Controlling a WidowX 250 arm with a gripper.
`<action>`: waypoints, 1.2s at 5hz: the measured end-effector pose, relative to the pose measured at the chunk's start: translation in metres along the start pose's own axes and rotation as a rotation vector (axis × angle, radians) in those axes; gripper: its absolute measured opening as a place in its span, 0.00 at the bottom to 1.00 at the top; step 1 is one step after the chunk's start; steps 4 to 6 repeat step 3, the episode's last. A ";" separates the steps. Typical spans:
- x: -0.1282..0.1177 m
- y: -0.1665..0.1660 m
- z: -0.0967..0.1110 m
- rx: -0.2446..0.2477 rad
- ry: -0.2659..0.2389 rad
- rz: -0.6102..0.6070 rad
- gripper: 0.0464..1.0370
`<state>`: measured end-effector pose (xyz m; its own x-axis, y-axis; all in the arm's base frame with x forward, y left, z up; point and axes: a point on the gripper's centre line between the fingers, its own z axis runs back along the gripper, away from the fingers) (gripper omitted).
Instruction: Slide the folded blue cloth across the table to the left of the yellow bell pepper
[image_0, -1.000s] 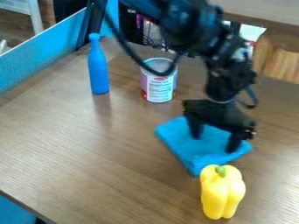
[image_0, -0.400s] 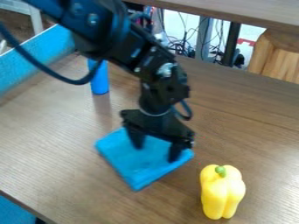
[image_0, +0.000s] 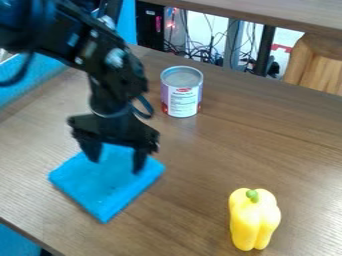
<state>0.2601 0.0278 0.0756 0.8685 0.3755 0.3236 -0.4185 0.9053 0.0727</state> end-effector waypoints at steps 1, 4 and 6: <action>0.016 0.034 -0.002 0.053 0.004 0.165 0.97; 0.048 0.042 0.008 0.022 0.139 0.272 0.97; 0.048 0.042 0.008 0.022 0.139 0.272 0.97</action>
